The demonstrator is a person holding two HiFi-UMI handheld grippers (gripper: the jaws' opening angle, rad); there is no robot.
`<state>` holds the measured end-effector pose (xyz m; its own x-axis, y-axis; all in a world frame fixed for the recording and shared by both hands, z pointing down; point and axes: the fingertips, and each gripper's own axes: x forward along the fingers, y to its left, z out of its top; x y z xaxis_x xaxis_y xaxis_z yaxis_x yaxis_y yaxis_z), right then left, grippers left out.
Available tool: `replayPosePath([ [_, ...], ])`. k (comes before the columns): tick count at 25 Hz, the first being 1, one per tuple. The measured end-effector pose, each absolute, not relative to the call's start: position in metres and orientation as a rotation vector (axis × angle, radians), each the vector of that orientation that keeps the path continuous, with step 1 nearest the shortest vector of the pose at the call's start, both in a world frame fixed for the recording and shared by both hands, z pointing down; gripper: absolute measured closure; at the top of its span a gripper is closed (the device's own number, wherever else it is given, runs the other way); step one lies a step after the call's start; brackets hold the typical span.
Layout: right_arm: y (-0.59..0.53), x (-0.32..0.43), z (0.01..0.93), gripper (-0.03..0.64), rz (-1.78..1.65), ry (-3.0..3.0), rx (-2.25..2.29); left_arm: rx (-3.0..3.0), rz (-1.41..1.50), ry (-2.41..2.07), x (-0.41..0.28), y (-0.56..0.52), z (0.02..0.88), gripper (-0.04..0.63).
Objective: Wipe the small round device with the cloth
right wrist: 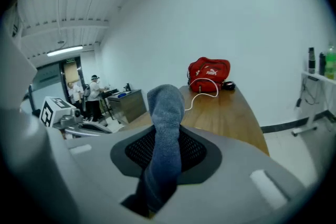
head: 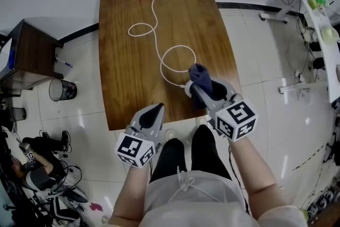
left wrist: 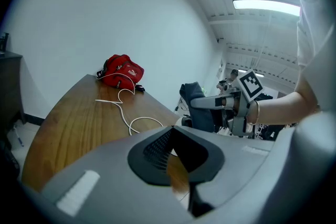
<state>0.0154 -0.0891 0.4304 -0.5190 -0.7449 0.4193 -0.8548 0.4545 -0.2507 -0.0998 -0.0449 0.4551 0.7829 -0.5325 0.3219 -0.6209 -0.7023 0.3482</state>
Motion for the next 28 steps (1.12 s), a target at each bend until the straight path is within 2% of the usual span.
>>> replayPosePath([
  [9,-0.084,0.068,0.469,0.508,0.724,-2.328,1.661,2.492,0.237,-0.856,-0.095,-0.026,0.474,0.589],
  [19,-0.093,0.097,0.496,0.508,0.811,-2.261,1.531,2.52,0.294,-0.714,-0.036,-0.033,0.485,0.579],
  [22,-0.095,0.108,0.488,0.508,0.828,-2.301,1.483,2.598,0.427,-0.639,-0.008,-0.027,0.494,0.349],
  [28,-0.1,0.127,0.493,0.508,0.85,-2.355,1.352,2.731,0.537,-0.849,0.019,-0.045,0.509,0.19],
])
